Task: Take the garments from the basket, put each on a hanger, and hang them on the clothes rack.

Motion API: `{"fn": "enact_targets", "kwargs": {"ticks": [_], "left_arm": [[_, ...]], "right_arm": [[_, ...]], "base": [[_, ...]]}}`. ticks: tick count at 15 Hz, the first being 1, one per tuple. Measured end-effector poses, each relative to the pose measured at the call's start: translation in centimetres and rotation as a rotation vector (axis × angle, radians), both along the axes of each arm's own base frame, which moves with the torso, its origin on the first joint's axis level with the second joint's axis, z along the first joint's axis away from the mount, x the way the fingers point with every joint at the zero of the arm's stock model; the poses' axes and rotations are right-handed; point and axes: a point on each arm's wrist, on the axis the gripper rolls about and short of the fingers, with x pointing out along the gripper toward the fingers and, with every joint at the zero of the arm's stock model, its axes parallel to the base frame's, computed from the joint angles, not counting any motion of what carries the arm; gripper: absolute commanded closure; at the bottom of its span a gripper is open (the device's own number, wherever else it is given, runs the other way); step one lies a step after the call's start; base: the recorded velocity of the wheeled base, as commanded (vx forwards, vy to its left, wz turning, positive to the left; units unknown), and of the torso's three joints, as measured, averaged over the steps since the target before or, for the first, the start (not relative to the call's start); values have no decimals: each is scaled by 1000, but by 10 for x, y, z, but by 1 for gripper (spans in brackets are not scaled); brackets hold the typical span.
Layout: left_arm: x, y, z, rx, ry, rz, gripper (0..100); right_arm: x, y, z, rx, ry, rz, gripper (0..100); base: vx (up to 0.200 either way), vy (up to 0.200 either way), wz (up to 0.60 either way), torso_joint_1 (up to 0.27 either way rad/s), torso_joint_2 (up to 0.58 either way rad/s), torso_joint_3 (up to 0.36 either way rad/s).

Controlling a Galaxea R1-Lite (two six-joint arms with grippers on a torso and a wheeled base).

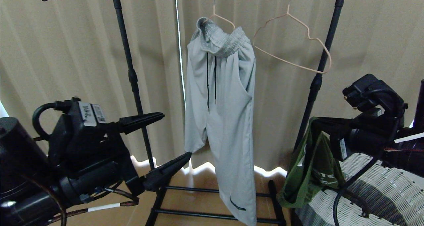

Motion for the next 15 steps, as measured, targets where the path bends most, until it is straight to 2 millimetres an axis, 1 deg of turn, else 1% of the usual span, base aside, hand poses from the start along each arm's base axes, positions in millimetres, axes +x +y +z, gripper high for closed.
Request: {"fn": "enact_targets", "kwargs": {"ticks": [3, 5, 7, 8, 10, 13, 15], "left_arm": [[9, -32, 2, -5, 9, -48, 0], [17, -54, -3, -2, 31, -42, 0], [27, -82, -16, 9, 85, -37, 0], [28, -99, -24, 5, 131, -52, 0], [27, -125, -41, -2, 220, -90, 0], [25, -146, -62, 40, 267, -128, 0], [28, -157, -68, 45, 272, -140, 0]], "right_arm": [[-5, 2, 8, 14, -28, 20, 100], [-10, 5, 15, 32, -52, 52, 100], [-15, 10, 22, 53, -74, 99, 100], [-19, 13, 24, 61, -82, 124, 100], [-26, 16, 29, 86, -93, 151, 100], [-37, 16, 35, 111, -118, 187, 100], [-42, 15, 37, 118, -127, 195, 100]], "base": [[0, 0, 0, 0, 0, 0], [0, 0, 0, 0, 0, 0], [0, 0, 0, 0, 0, 0], [0, 0, 0, 0, 0, 0], [0, 0, 0, 0, 0, 0], [0, 0, 0, 0, 0, 0], [0, 0, 0, 0, 0, 0]]}}
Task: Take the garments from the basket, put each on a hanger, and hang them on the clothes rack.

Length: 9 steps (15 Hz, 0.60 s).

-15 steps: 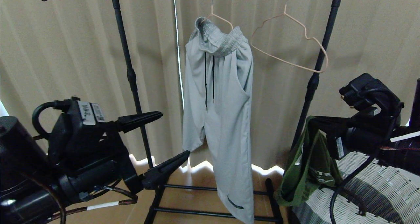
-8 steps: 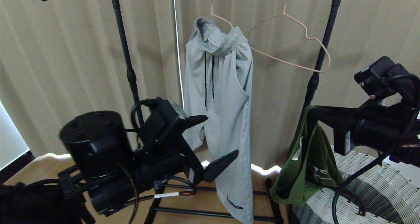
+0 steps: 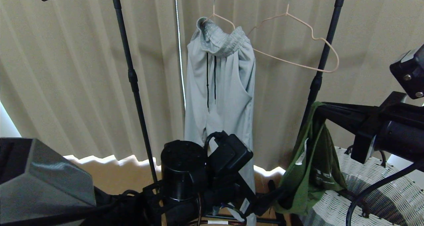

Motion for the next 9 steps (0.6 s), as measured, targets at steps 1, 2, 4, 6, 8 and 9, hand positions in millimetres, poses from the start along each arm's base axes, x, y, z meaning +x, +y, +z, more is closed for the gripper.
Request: {"fn": "enact_targets", "kwargs": {"ticks": [1, 2, 4, 6, 8, 9], "left_arm": [[3, -6, -2, -3, -2, -3, 0], [6, -12, -5, -3, -3, -6, 0], [6, -23, -10, -1, -1, -23, 0], [8, -30, -13, -1, -1, -32, 0], [9, -33, -16, 1, 0, -34, 0], [9, -34, -18, 6, 3, -32, 0]], "right_arm": [[-1, 0, 1, 3, -4, 3, 100], [-3, 0, 1, 4, -6, 10, 100], [-5, 2, 3, 8, -10, 25, 100], [-6, 5, 3, 11, -11, 39, 100], [-5, 7, 2, 13, -3, 65, 100], [-5, 8, 3, 22, 2, 84, 100]], "base": [[0, 0, 0, 0, 0, 0], [0, 0, 0, 0, 0, 0], [0, 0, 0, 0, 0, 0], [0, 0, 0, 0, 0, 0], [0, 0, 0, 0, 0, 0], [0, 0, 0, 0, 0, 0]]}}
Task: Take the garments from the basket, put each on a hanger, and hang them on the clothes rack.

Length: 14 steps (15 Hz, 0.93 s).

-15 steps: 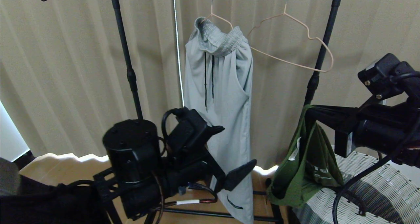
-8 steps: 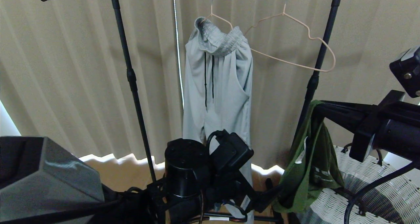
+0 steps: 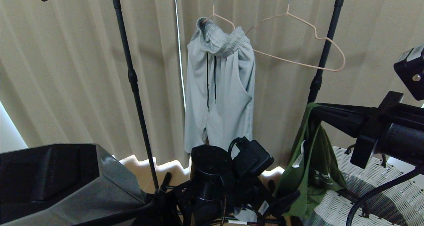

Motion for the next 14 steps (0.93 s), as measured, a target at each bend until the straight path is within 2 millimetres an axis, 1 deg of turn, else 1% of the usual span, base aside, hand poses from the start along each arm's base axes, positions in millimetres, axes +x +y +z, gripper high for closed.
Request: {"fn": "enact_targets", "kwargs": {"ticks": [1, 2, 4, 7, 9, 10, 12, 14], "left_arm": [[3, 1, -3, 8, 1, 24, 0], [9, 4, -8, 24, -5, 89, 0], [16, 11, -17, 56, 1, 161, 0], [21, 24, -29, 117, 2, 190, 0], [22, 29, -33, 134, 8, 200, 0], [21, 32, -35, 145, 15, 198, 100], [16, 37, -35, 155, 16, 196, 100], [7, 46, -35, 160, -2, 192, 100]], "right_arm": [[0, 1, 1, 11, 4, 13, 100], [1, 1, 4, 22, -1, 17, 100], [1, 2, 10, 35, -15, 20, 100], [1, 2, 14, 42, -26, 21, 100], [1, 2, 14, 43, -27, 21, 100], [1, 2, 15, 44, -29, 21, 100], [2, 3, 16, 45, -33, 21, 100], [2, 3, 15, 40, -28, 18, 100]], "base": [[0, 0, 0, 0, 0, 0], [0, 0, 0, 0, 0, 0], [0, 0, 0, 0, 0, 0], [0, 0, 0, 0, 0, 0], [0, 0, 0, 0, 0, 0], [0, 0, 0, 0, 0, 0], [0, 0, 0, 0, 0, 0], [0, 0, 0, 0, 0, 0]]}}
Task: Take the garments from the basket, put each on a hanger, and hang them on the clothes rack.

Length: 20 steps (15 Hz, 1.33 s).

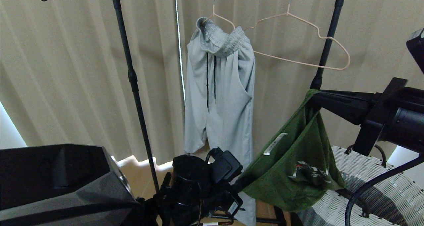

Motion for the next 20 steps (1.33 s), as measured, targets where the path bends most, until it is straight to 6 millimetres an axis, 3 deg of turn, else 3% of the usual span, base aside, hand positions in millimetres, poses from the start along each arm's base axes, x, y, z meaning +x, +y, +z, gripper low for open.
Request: {"fn": "enact_targets", "kwargs": {"ticks": [4, 7, 11, 17, 19, 20], "left_arm": [[-12, 33, 15, 31, -71, 22, 100], [-11, 73, 49, 53, -70, 115, 100], [-9, 122, 114, 37, -47, 271, 100], [4, 142, 228, -116, -212, 380, 100], [7, 141, 246, -160, -227, 388, 100], [8, 139, 244, -169, -207, 385, 100]], "right_arm": [[8, -7, -7, -18, 24, -53, 100], [19, -15, -15, -32, 48, -117, 100], [30, -21, -15, -34, 55, -164, 100], [55, -21, 30, 36, -59, -219, 100], [58, -21, 35, 43, -69, -227, 100], [59, -21, 30, 37, -58, -232, 100]], "base": [[0, 0, 0, 0, 0, 0], [0, 0, 0, 0, 0, 0], [0, 0, 0, 0, 0, 0], [0, 0, 0, 0, 0, 0], [0, 0, 0, 0, 0, 0], [0, 0, 0, 0, 0, 0]]}}
